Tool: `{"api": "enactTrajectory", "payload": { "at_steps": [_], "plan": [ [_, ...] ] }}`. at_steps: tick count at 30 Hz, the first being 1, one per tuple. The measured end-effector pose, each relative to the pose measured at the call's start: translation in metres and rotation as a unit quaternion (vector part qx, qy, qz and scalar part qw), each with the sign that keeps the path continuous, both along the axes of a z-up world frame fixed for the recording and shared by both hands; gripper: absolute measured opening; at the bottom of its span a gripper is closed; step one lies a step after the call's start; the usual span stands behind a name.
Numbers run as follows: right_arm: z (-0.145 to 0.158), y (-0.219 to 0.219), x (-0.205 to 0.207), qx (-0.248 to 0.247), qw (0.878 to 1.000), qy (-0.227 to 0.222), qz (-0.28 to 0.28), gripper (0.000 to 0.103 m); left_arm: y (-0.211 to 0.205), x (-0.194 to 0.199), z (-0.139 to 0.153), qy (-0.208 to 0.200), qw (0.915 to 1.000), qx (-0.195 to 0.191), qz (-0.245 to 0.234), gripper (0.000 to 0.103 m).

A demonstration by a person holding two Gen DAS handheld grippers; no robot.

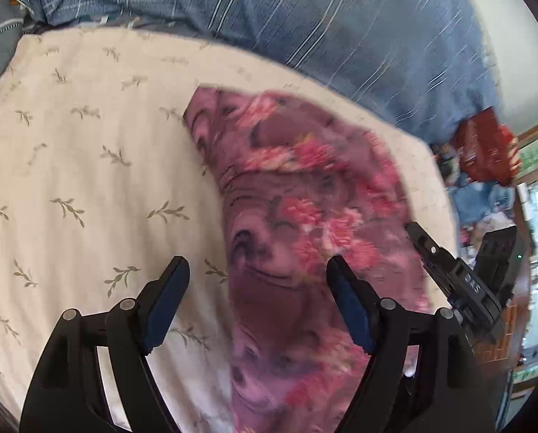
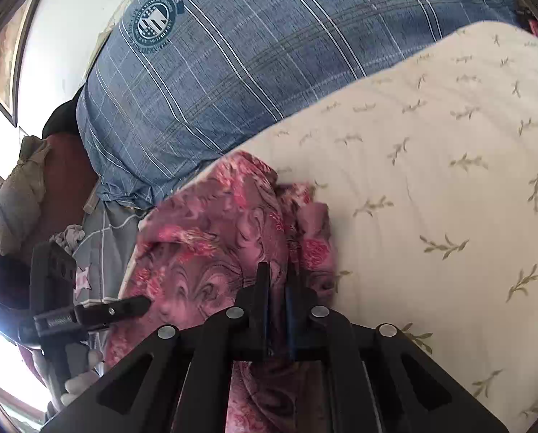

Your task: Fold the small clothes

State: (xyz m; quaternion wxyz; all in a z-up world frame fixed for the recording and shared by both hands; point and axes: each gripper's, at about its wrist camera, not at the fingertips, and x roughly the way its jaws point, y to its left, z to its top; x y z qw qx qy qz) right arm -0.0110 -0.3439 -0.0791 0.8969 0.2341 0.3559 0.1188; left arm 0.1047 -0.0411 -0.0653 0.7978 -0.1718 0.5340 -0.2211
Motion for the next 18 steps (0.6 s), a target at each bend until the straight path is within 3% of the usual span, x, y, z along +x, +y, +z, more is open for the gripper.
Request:
{"api": "enactTrajectory", "payload": {
  "at_steps": [2, 5, 8, 11, 14, 15, 18],
  "plan": [
    [0.018, -0.003, -0.004, 0.006, 1.0, -0.025, -0.011, 0.014, 0.002, 0.001, 0.018, -0.022, 0.9997, -0.009, 0.002, 0.078],
    [0.042, 0.006, 0.0, 0.009, 0.998, -0.06, 0.007, 0.014, -0.01, 0.013, 0.041, -0.061, 0.9979, 0.022, 0.007, 0.078],
    [0.053, 0.027, 0.018, -0.015, 0.997, -0.072, 0.031, 0.014, -0.025, 0.034, 0.04, -0.071, 0.9957, 0.059, 0.014, 0.079],
    [0.039, 0.039, 0.038, -0.055, 0.995, -0.059, 0.05, 0.014, -0.039, 0.06, 0.014, -0.047, 0.9932, 0.103, 0.03, 0.079],
    [-0.009, 0.044, 0.064, -0.122, 0.991, 0.029, 0.043, 0.015, -0.038, 0.078, -0.022, -0.005, 0.9937, 0.101, 0.048, 0.091],
    [-0.014, 0.039, 0.058, -0.111, 0.993, -0.014, 0.04, 0.014, -0.037, 0.076, -0.023, -0.017, 0.994, 0.094, 0.053, 0.092],
    [-0.018, 0.029, 0.057, -0.082, 0.995, -0.021, 0.045, 0.014, -0.039, 0.072, -0.022, -0.042, 0.9924, 0.106, 0.048, 0.093]
  ]
}}
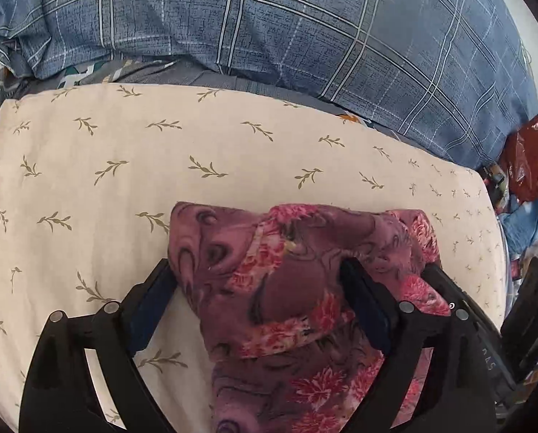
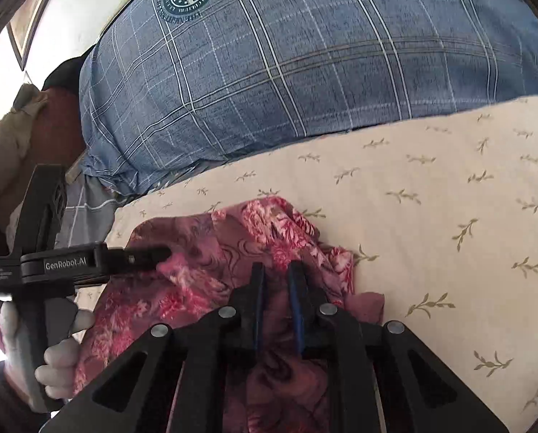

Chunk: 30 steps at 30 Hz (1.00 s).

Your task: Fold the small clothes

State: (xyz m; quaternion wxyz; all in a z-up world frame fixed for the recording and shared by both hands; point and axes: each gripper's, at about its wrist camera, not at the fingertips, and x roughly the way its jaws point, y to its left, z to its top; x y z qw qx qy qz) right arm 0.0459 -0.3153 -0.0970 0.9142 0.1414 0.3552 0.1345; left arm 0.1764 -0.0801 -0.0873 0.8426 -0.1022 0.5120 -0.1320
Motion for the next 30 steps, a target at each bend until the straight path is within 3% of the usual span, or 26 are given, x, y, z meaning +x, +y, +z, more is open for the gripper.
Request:
{"api": "enactTrajectory", "payload": {
  "at_steps": [6, 11, 13, 15, 17, 21, 25, 27, 30],
  "plan": [
    [0.011, -0.006, -0.006, 0.008, 1.0, 0.014, -0.005, 0.015, 0.029, -0.022, 0.019, 0.018, 0.9982, -0.057, -0.004, 0.091],
    [0.037, -0.004, -0.061, 0.041, 0.998, -0.042, 0.019, 0.028, 0.039, -0.091, 0.037, -0.042, 0.9983, -0.024, -0.033, 0.092],
    [0.026, 0.003, -0.074, 0.016, 0.999, -0.044, 0.023, 0.036, 0.033, -0.105, 0.018, -0.03, 0.9988, -0.005, -0.038, 0.092],
    [0.002, 0.011, -0.068, -0.019, 1.0, -0.007, 0.022, 0.039, 0.024, -0.107, -0.008, -0.018, 0.999, 0.019, -0.037, 0.097],
    [-0.004, 0.009, -0.071, -0.012, 0.999, -0.041, 0.024, 0.039, 0.021, -0.109, -0.006, -0.042, 0.9978, 0.039, -0.034, 0.102],
    [0.009, 0.007, -0.069, -0.011, 1.0, -0.007, 0.011, 0.04, 0.03, -0.109, 0.008, -0.022, 0.9986, 0.03, -0.037, 0.099],
    [0.031, 0.009, -0.102, -0.001, 1.0, -0.022, 0.01, 0.043, 0.041, -0.141, 0.021, -0.038, 0.9974, 0.019, -0.059, 0.099],
    [0.032, 0.01, -0.121, 0.008, 0.999, -0.027, 0.02, 0.046, 0.039, -0.153, 0.015, -0.033, 0.9969, 0.013, -0.07, 0.099],
    [0.008, 0.02, -0.133, -0.026, 0.999, 0.0, 0.025, 0.056, 0.027, -0.159, -0.02, -0.002, 0.9956, 0.049, -0.08, 0.1]
  ]
}}
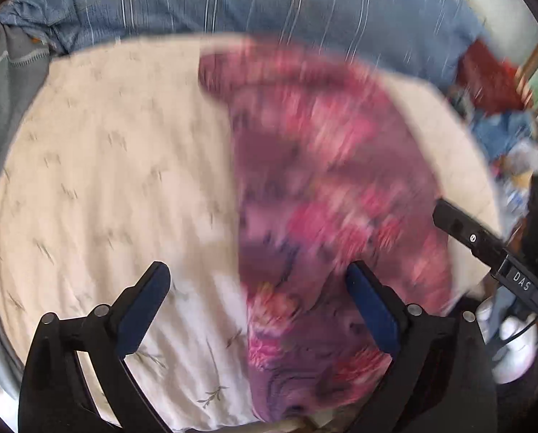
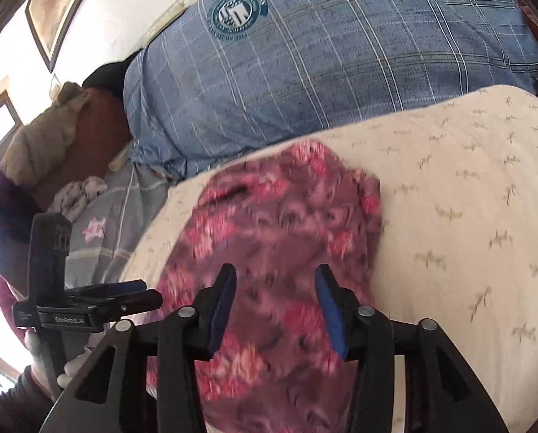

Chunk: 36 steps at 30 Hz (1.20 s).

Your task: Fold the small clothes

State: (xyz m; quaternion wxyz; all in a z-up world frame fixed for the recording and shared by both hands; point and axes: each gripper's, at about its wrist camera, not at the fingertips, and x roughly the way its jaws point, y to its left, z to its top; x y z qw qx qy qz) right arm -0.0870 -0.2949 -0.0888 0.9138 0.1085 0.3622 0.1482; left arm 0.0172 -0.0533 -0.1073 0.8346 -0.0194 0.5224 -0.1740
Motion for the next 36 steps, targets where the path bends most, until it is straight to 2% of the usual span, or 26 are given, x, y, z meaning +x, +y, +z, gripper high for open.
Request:
{"api": "enactTrajectory", "payload": {
  "at_steps": [1, 2, 4, 6, 10, 11, 12, 14, 15, 16, 18, 22, 27, 31, 33, 36],
  "plan": [
    [-0.013, 0.003, 0.003, -0.02, 1.0, 0.017, -0.007, 0.056, -0.002, 0.0, -0.006, -0.006, 1.0, 0.003, -0.001, 0.103],
    [-0.021, 0.005, 0.002, -0.028, 1.0, 0.01, -0.01, 0.058, -0.005, -0.003, -0.005, -0.03, 0.9994, 0.015, -0.002, 0.103],
    [-0.02, 0.007, -0.003, -0.033, 0.999, -0.011, -0.008, 0.063, -0.011, -0.006, -0.001, -0.04, 0.9984, 0.037, -0.01, 0.103],
    [-0.013, 0.01, -0.002, -0.039, 0.999, 0.006, -0.013, 0.063, -0.005, -0.007, 0.003, -0.023, 0.9994, 0.022, -0.01, 0.103],
    [0.001, 0.0, -0.024, -0.008, 0.999, 0.02, -0.028, 0.064, 0.019, -0.019, 0.007, -0.004, 0.9998, -0.02, 0.004, 0.103],
    [0.0, -0.002, -0.032, -0.008, 0.999, 0.029, -0.035, 0.07, 0.023, -0.025, 0.005, -0.002, 0.9997, -0.024, 0.003, 0.103],
    [-0.004, -0.002, -0.037, -0.013, 0.998, 0.041, -0.038, 0.079, 0.022, -0.031, 0.002, 0.0, 0.9998, -0.019, 0.002, 0.103],
    [-0.024, -0.001, -0.04, -0.038, 0.995, 0.081, -0.051, 0.092, 0.019, -0.037, -0.013, 0.001, 1.0, 0.004, 0.003, 0.103],
    [-0.038, 0.0, -0.04, -0.052, 0.992, 0.099, -0.057, 0.094, 0.014, -0.041, -0.014, -0.02, 0.9996, 0.02, 0.0, 0.103],
    [-0.037, 0.003, -0.044, -0.066, 0.994, 0.074, -0.056, 0.095, 0.008, -0.042, -0.013, -0.03, 0.9989, 0.035, -0.002, 0.103],
    [-0.038, 0.012, -0.041, -0.097, 0.991, 0.078, -0.052, 0.102, 0.002, -0.046, -0.014, -0.036, 0.9983, 0.047, -0.002, 0.103],
    [-0.043, 0.021, -0.036, -0.122, 0.987, 0.07, -0.08, 0.103, 0.004, -0.047, -0.012, -0.03, 0.999, 0.033, -0.003, 0.103],
    [-0.046, 0.023, -0.039, -0.115, 0.987, 0.046, -0.107, 0.103, 0.008, -0.047, -0.012, -0.029, 0.999, 0.032, -0.005, 0.103],
    [-0.037, 0.016, -0.036, -0.104, 0.988, 0.069, -0.089, 0.103, 0.009, -0.045, -0.012, -0.028, 0.9992, 0.029, -0.008, 0.103],
    [-0.031, 0.008, -0.035, -0.097, 0.987, 0.076, -0.099, 0.101, 0.013, -0.045, -0.011, -0.024, 0.9994, 0.025, -0.009, 0.103],
    [-0.012, -0.006, -0.035, -0.086, 0.986, 0.054, -0.129, 0.101, 0.018, -0.038, 0.002, -0.023, 0.9995, 0.001, -0.02, 0.102]
  ]
}}
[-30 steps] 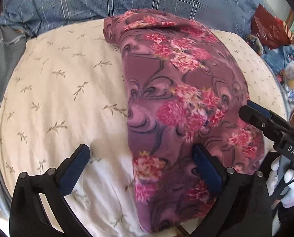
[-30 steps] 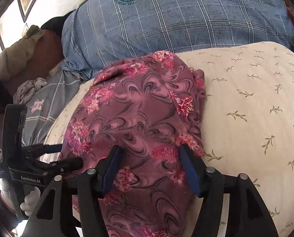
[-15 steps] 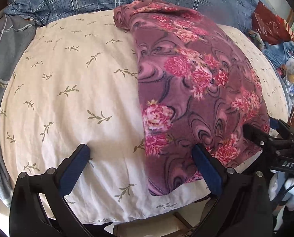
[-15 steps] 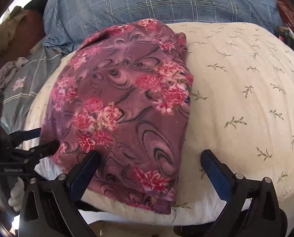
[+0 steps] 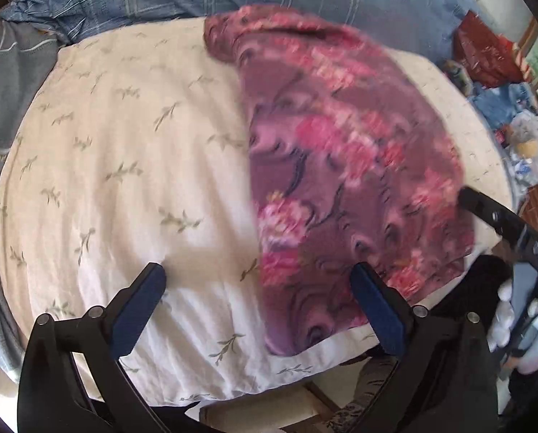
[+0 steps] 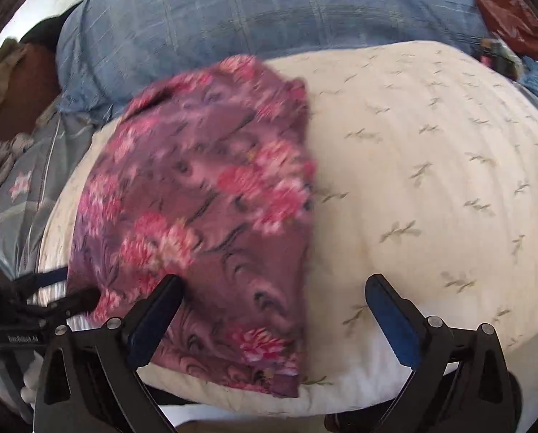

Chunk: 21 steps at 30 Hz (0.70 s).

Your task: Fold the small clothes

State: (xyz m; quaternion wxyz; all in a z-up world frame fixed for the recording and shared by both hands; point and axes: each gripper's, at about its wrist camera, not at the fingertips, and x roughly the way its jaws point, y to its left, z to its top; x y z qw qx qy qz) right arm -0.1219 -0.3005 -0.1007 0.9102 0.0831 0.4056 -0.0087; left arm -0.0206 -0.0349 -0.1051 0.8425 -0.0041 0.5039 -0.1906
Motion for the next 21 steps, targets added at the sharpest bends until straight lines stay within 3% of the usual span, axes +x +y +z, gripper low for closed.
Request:
{"api": "enactTrajectory", "payload": {
  "at_steps": [5, 8, 10, 11, 12, 13, 16, 18, 21],
  "plan": [
    [0.057, -0.013, 0.023, 0.016, 0.996, -0.085, 0.01, 0.101, -0.003, 0.043, 0.053, -0.059, 0.9981, -0.015, 0.008, 0.102],
    [0.07, -0.008, 0.047, 0.022, 0.994, -0.107, 0.031, 0.101, -0.011, 0.082, 0.059, -0.047, 0.9984, -0.021, 0.023, 0.102],
    [0.06, -0.008, 0.074, 0.036, 0.995, -0.089, 0.025, 0.097, -0.017, 0.101, 0.047, -0.022, 0.999, -0.021, 0.031, 0.102],
    [0.053, -0.012, 0.082, 0.044, 0.995, -0.081, 0.027, 0.089, -0.021, 0.108, 0.037, -0.008, 0.9992, -0.016, 0.035, 0.102],
    [0.04, -0.012, 0.095, 0.054, 0.996, -0.063, 0.035, 0.068, -0.026, 0.116, 0.023, 0.008, 0.9993, -0.007, 0.036, 0.102],
    [0.019, -0.011, 0.111, 0.056, 0.997, -0.026, 0.047, 0.055, -0.029, 0.121, 0.01, 0.023, 0.9991, 0.002, 0.037, 0.103],
    [0.005, -0.024, 0.106, 0.096, 0.993, -0.037, 0.061, 0.056, -0.022, 0.118, 0.007, 0.029, 0.9981, -0.03, 0.044, 0.103],
    [0.012, -0.028, 0.108, 0.114, 0.991, -0.035, 0.054, 0.058, -0.016, 0.118, 0.016, 0.025, 0.9976, -0.05, 0.041, 0.103],
    [0.036, -0.04, 0.116, 0.123, 0.989, -0.071, 0.042, 0.06, -0.007, 0.133, 0.034, 0.004, 0.9968, -0.06, 0.053, 0.103]
  ]
}}
